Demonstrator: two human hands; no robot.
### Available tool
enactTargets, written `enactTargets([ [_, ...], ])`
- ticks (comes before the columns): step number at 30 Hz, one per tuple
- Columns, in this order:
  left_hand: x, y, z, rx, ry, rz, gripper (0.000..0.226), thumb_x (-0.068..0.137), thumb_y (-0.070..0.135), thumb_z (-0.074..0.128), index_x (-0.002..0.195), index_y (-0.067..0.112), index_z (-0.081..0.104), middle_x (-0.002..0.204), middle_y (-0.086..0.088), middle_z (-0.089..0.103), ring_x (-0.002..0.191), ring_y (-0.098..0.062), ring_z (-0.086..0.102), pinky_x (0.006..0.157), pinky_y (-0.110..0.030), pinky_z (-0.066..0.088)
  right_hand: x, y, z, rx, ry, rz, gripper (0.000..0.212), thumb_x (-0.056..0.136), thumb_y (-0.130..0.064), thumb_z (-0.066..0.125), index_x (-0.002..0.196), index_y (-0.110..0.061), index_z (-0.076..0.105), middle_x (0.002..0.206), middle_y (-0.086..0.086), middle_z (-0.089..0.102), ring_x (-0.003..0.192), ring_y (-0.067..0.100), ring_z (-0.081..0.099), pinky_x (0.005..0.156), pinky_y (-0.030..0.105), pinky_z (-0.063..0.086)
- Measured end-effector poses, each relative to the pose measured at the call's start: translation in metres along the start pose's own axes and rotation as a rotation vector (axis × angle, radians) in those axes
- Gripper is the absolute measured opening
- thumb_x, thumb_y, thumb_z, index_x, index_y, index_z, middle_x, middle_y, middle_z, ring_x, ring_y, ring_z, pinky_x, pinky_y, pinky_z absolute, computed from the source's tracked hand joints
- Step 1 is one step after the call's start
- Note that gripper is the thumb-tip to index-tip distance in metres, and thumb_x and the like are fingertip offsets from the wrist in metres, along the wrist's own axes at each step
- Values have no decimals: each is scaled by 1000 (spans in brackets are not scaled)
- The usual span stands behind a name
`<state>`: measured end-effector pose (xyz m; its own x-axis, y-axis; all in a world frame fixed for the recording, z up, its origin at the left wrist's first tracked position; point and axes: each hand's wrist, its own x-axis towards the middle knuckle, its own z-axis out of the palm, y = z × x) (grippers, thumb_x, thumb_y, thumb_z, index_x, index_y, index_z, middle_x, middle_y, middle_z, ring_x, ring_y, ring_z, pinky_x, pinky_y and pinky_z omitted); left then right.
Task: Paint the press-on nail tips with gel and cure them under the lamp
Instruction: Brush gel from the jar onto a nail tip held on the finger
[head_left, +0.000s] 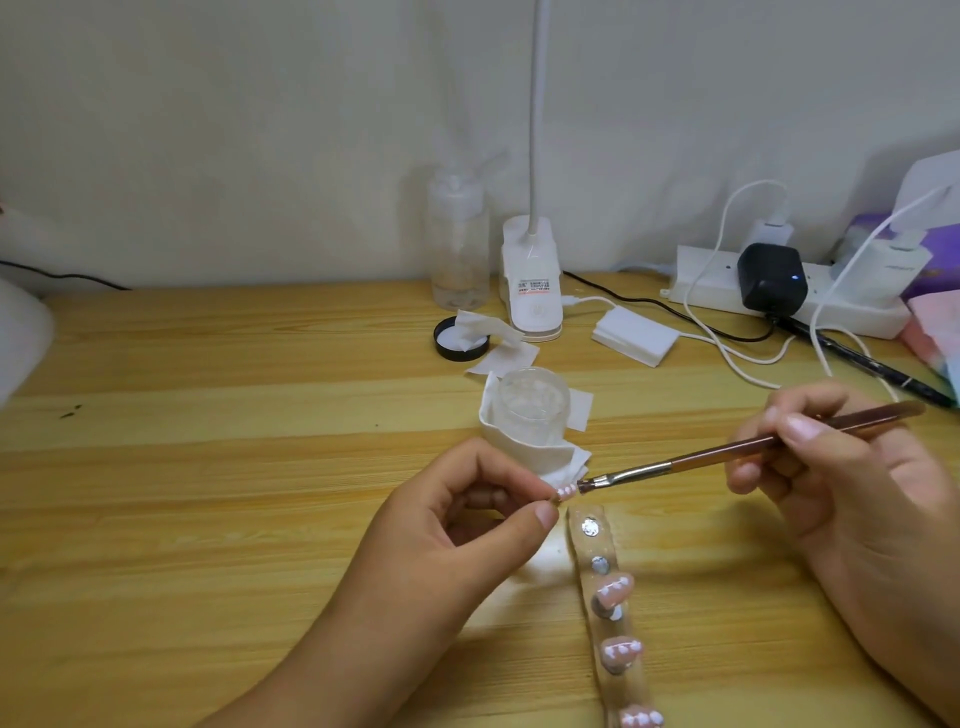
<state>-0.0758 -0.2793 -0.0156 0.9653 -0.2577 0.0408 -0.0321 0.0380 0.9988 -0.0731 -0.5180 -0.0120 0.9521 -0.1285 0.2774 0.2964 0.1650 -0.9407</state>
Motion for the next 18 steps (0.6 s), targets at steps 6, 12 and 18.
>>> enactTargets([
  [6,0,1,2,-7,-27,7,19,65,37,73,78,24,71,81,6,72,74,-2,64,65,-14,48,1,1,-1,39,-38,2,29,83,-11,47,71,-26,69,68,-2,65,60,11,63,60,17,53],
  [12,0,1,2,4,-26,15,19,65,38,72,78,24,70,77,9,70,71,-2,62,64,-16,49,-1,0,2,28,-56,13,28,82,-11,47,71,-25,69,68,1,64,60,13,63,61,18,54],
  [18,0,1,2,23,-23,9,21,63,38,73,77,23,69,75,8,68,69,-4,61,64,-18,51,-3,-2,2,25,-63,23,26,81,-13,49,70,-26,69,68,1,64,60,13,63,62,19,54],
])
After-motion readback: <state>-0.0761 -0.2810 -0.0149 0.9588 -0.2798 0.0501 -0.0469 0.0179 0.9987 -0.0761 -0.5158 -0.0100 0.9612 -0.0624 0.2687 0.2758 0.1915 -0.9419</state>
